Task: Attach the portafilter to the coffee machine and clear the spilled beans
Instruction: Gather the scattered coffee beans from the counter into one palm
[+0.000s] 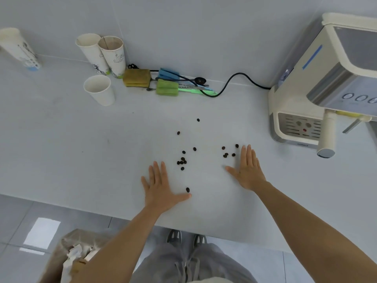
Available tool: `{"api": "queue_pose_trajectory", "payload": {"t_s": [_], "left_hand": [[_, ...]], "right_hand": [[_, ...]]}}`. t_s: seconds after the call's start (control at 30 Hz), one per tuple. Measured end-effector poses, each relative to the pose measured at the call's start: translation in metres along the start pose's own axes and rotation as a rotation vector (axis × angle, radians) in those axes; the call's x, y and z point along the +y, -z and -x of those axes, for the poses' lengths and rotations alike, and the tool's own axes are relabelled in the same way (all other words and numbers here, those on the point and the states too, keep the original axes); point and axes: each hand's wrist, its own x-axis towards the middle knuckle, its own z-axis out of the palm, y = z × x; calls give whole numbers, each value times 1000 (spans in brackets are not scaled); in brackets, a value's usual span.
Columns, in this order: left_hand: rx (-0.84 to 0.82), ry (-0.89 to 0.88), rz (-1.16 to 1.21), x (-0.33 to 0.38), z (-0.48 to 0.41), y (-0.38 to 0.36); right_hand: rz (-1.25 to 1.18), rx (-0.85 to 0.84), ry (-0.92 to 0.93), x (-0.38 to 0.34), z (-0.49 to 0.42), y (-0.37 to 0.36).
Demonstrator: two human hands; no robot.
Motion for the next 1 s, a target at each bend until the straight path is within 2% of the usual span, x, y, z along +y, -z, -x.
{"api": "queue_pose_trajectory", "payload": {"t_s": [0.3,0.53,1.0], "left_hand": [[19,-50,-10,22,-31,5],[20,-147,-123,33,-73,19],[-1,-455,-294,72,-163,51]], "right_hand": [[11,-5,-19,-4,-14,-12],[107,-10,18,-14,-40,-10],[189,-37,171,-52,-91,3]]}}
